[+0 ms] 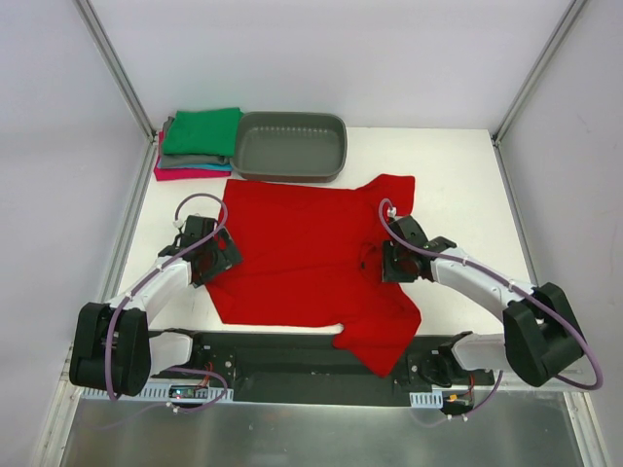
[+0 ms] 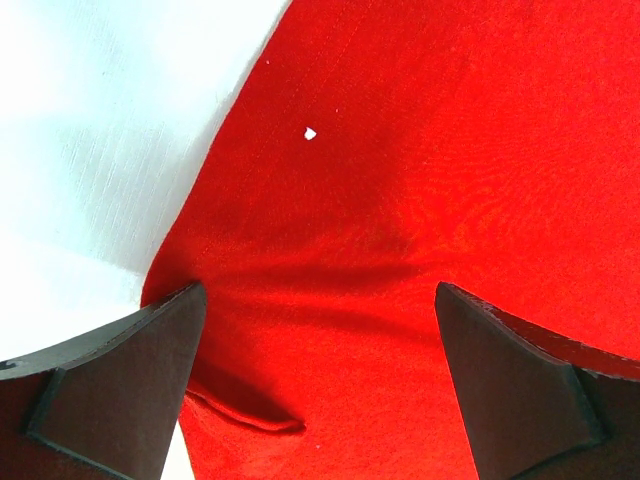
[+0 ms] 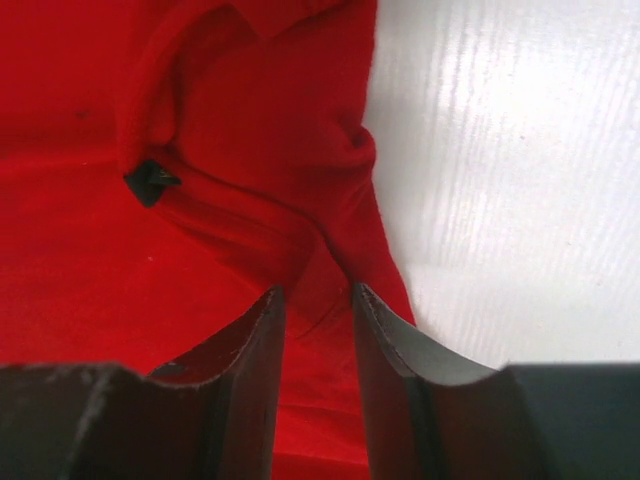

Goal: Fold and stack the t-shirts
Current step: Flatten out the tshirt

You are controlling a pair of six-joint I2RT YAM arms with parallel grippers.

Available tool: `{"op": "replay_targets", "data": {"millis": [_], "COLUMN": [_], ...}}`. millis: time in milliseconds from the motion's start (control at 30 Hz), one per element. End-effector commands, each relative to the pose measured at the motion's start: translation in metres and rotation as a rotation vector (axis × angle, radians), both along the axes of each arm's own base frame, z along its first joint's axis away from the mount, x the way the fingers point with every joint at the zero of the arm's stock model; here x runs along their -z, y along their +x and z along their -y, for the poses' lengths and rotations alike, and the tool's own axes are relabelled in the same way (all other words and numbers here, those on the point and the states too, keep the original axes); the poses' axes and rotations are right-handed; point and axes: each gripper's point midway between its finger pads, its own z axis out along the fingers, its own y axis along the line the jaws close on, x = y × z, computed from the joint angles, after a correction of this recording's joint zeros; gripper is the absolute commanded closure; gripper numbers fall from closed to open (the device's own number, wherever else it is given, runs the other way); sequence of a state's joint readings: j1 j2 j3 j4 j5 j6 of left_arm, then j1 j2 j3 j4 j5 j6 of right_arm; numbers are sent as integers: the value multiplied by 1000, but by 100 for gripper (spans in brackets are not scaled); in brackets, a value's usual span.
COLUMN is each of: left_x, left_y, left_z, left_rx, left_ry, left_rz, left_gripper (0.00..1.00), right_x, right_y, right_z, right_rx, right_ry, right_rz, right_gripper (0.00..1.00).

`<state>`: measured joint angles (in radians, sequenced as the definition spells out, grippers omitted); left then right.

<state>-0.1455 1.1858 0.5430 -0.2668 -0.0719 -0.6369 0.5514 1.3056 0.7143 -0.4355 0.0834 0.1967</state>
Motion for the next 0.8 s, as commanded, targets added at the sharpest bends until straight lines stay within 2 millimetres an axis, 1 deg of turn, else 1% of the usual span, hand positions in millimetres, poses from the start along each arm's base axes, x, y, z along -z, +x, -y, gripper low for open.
{"op": "replay_targets", "data": {"millis": [0,67,267,400,567,633,700,767], "left_x": [10,11,13,12,12,12,13,13], "left_y": [-9,-9,-9,-9,-9,-9,-9,-9], "left_z": [-3,-3,-3,-3,-4,-4,-5,-5], "left_rx": [18,18,22,20,17,14,12,11], "left_ry": [35,32,34,33,39,41,44,42], "left_rz": [-51,-59,-70,-65,-64,-64,-69,-70], "left_gripper": [1,1,1,1,1,1,1,1], "right_x": [-10,-7,-5,-7,-22,-24,-25,-21], "right_y": [6,4,0,-8,-28,-40,-56,-67], "right_z": [-26,-29,-26,-25,-27,-30,-39,-43], "right_rx": [-53,-57,-61,-76,-147,-194,-268,-302], "right_ry": [125,140,129,136,188,223,296,331], "right_rz": [26,13,4,-5,44,47,25,13], "right_gripper": [64,66,86,99,99,99,99,99]}}
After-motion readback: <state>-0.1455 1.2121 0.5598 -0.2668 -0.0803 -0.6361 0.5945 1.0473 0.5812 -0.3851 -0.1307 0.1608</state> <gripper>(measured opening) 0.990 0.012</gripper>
